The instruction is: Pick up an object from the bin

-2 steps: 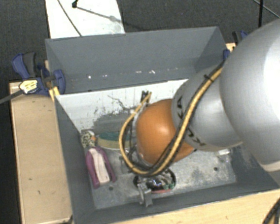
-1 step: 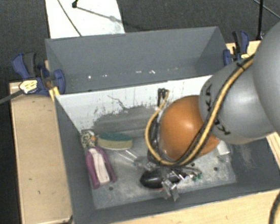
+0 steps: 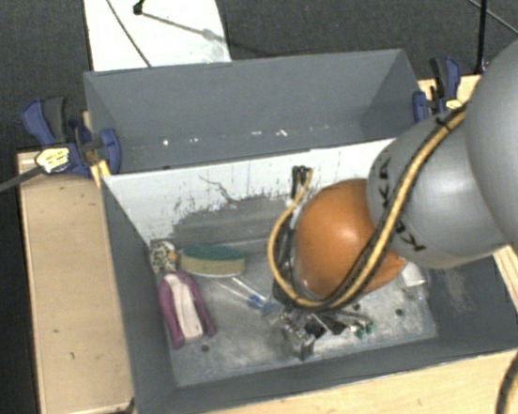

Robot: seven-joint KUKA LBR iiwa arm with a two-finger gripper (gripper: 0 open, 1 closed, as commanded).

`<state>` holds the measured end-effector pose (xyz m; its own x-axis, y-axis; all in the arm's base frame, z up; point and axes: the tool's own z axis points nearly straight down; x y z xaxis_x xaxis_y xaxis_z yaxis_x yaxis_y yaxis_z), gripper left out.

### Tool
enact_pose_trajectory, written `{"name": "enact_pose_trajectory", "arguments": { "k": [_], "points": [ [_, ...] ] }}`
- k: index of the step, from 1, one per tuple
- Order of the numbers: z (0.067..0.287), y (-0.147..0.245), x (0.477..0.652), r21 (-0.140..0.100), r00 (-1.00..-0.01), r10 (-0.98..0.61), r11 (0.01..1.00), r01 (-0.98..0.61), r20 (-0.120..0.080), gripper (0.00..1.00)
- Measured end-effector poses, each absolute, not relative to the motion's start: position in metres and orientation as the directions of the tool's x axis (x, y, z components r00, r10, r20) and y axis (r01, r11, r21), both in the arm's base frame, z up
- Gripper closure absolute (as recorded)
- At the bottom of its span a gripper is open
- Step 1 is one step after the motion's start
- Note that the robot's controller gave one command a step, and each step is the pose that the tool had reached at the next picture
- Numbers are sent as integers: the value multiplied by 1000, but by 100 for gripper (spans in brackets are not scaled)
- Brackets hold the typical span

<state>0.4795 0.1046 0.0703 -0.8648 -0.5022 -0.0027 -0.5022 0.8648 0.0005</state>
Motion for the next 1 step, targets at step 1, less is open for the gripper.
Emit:
{"name": "enact_pose_trajectory", "arguments": {
  "k": [1],
  "points": [
    [181,73,492,-4,-894,-448,894,-448,-10,100]
  ]
}}
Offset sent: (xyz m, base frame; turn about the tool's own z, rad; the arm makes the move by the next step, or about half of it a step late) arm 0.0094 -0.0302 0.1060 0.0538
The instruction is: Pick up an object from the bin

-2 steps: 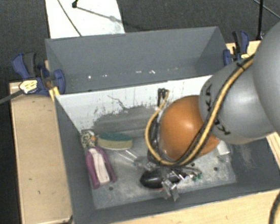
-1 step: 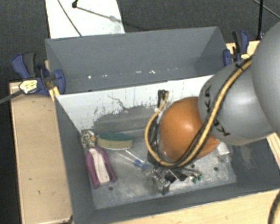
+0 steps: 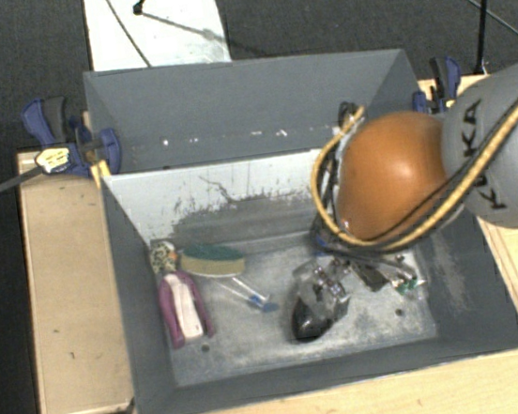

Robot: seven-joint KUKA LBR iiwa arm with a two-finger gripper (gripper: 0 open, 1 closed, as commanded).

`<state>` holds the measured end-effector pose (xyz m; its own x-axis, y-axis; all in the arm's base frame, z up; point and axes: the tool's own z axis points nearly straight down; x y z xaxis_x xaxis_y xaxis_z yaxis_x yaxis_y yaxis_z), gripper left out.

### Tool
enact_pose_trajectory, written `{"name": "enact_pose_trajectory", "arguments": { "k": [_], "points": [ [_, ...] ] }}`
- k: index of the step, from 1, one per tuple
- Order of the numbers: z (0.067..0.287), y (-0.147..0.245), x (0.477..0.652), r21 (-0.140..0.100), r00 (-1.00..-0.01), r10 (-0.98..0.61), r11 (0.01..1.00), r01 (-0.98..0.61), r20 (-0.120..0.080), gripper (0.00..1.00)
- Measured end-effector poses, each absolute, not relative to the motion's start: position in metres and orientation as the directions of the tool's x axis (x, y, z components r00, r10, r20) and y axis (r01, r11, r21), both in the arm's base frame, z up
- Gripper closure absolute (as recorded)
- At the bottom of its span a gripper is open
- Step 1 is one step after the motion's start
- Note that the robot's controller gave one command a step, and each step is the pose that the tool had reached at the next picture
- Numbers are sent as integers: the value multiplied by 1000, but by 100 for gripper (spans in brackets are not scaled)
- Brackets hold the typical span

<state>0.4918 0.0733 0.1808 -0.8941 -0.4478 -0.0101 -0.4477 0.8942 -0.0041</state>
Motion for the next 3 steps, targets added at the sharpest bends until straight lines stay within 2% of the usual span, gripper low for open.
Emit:
{"name": "enact_pose_trajectory", "arguments": {
  "k": [1,2,3],
  "points": [
    [177,75,490,0,-895,-447,895,-447,-2,0],
    [139,55,484,1,-851,-526,851,-526,1,0],
    [70,53,481,-3,-837,-548,837,-548,-11,0]
  ]
}}
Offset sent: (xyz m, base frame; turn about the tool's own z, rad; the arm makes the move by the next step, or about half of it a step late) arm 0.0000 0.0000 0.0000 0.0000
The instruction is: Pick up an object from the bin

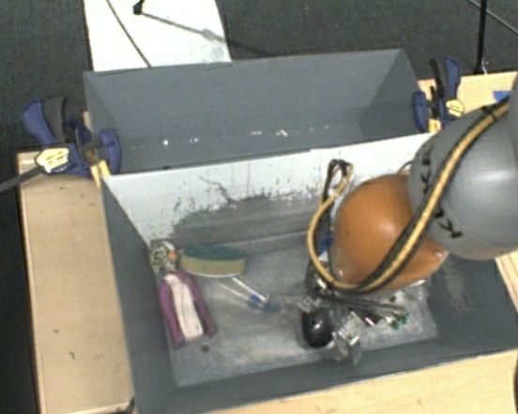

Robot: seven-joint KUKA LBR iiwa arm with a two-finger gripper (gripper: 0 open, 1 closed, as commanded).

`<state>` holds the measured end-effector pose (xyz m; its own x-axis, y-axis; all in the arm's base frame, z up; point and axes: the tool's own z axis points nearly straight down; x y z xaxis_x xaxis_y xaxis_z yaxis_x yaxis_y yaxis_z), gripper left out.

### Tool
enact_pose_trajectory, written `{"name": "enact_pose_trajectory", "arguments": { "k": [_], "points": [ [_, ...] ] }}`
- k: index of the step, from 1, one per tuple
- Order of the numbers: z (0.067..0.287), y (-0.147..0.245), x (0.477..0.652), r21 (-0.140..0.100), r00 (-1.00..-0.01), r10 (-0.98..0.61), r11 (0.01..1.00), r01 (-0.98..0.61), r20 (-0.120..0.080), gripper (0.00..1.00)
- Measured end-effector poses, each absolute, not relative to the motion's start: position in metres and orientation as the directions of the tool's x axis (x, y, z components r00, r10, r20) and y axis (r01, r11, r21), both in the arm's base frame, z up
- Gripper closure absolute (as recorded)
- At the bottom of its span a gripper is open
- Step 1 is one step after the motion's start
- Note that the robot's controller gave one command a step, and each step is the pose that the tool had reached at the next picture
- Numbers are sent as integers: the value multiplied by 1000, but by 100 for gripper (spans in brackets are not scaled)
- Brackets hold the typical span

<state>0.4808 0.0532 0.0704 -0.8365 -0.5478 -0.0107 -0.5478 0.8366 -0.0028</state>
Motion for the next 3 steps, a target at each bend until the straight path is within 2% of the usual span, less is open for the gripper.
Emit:
{"name": "enact_pose_trajectory", "arguments": {
  "k": [1,2,3],
  "points": [
    [72,53,479,0,-839,-545,839,-545,-6,100],
    [93,58,490,0,-874,-485,874,-485,-6,100],
    [208,74,500,-3,-911,-412,911,-412,-12,100]
  ]
}}
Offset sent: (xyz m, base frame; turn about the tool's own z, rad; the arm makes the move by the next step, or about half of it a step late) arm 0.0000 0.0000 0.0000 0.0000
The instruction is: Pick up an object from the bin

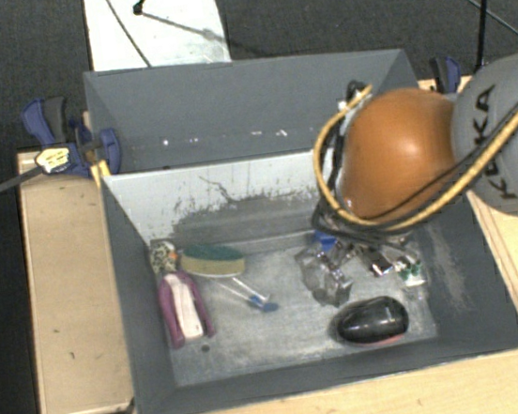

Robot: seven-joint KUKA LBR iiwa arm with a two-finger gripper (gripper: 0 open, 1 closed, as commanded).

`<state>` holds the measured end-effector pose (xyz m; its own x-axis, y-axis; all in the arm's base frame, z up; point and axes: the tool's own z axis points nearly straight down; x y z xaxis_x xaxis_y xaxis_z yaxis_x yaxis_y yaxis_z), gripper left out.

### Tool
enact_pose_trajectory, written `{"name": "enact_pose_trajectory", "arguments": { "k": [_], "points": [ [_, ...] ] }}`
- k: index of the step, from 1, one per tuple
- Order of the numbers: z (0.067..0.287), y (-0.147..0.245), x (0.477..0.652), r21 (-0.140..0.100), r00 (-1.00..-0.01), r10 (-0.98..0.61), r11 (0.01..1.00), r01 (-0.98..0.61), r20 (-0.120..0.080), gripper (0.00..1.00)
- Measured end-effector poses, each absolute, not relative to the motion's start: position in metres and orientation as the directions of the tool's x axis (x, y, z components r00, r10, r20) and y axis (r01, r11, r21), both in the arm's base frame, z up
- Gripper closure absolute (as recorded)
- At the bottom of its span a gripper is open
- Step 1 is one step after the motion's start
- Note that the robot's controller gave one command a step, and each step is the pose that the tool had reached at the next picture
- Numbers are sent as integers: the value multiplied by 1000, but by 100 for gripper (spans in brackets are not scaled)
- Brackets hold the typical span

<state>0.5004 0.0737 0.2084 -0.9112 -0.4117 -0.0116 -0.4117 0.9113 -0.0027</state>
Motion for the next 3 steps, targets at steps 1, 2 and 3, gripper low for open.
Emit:
{"name": "enact_pose_trajectory", "arguments": {
  "k": [1,2,3],
  "points": [
    [204,73,499,0,-912,-410,912,-410,-3,0],
    [152,59,492,1,-881,-473,881,-473,2,0],
    [217,89,498,1,-994,-109,994,-109,-8,0]
  ]
}}
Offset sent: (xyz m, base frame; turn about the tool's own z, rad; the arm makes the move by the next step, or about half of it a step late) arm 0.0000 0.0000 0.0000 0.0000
